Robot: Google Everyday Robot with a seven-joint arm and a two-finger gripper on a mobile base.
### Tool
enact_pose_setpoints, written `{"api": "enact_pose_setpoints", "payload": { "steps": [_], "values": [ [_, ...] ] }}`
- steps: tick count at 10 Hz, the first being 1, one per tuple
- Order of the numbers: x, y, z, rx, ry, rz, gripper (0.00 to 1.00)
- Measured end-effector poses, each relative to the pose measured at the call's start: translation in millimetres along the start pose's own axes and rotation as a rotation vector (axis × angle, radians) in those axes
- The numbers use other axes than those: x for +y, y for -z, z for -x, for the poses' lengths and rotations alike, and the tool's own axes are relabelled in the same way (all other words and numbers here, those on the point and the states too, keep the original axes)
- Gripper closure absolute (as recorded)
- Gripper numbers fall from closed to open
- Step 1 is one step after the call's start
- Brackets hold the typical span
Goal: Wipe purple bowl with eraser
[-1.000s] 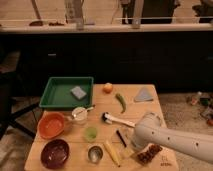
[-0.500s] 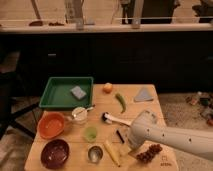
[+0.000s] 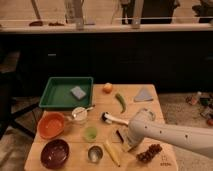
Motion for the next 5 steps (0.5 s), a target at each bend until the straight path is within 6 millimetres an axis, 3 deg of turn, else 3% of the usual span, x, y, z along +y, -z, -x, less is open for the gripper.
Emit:
{"api": "enact_pose_setpoints", "payload": {
  "steps": [3,5],
  "values": [
    [0.6,5.0,-0.4,0.001,-0.002,0.003,0.95],
    [1.5,5.8,-0.9,0.003,-0.002,0.006,1.0]
  ]
}}
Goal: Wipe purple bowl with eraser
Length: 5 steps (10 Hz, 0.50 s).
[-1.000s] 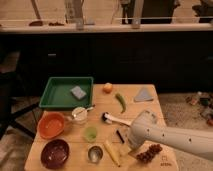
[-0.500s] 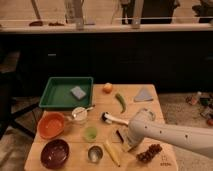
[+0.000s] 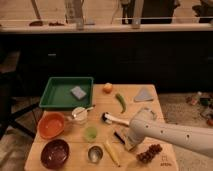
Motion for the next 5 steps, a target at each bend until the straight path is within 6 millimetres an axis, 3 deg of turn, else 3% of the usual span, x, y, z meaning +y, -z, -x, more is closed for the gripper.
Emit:
{"api": "enact_pose_setpoints", "payload": {
  "steps": [2,5],
  "values": [
    [1.5,1.8,0.2,-0.007,0.022,0.011,1.0],
    [2.9,27.9,3.0,-0.072,0.12,0.052,1.0]
  ]
}}
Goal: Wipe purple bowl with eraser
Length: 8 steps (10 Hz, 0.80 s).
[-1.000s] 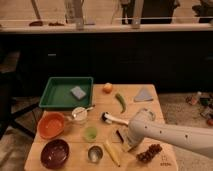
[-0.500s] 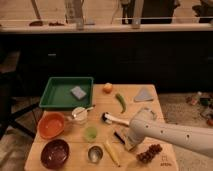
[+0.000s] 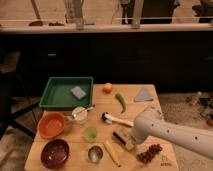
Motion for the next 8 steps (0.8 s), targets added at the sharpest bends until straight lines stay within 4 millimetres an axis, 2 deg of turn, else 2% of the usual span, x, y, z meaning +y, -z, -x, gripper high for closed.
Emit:
{"api": "enact_pose_setpoints", "payload": {
  "steps": [3,6,8],
  "values": [
    [4.2,18.9,7.7,-0.043,0.061,0.005,1.0],
    [24.8,34.9,27.6,-0.067,0.153,-0.016,1.0],
    [49.5,46.5,45.6,-0.08,0.233,-0.036,1.0]
  ]
}}
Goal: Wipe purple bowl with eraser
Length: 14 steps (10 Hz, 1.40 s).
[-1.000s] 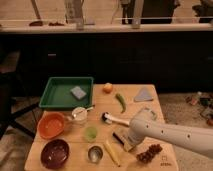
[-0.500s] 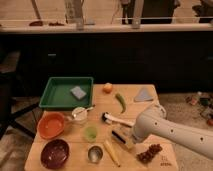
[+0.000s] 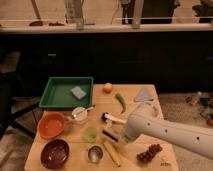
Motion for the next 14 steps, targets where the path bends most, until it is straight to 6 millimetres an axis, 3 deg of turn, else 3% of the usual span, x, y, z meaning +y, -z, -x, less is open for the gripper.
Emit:
{"api": "enact_pose_setpoints", "payload": {
  "steps": [5,12,14],
  "values": [
    [76.9,20.7,53.8,-0.005,0.263,-0.011,1.0],
    [76.2,20.8,52.5,-0.001,0.271,-0.019,1.0],
    [70.9,30.4,59.1,-0.008,0.361,-0.046,1.0]
  ]
}}
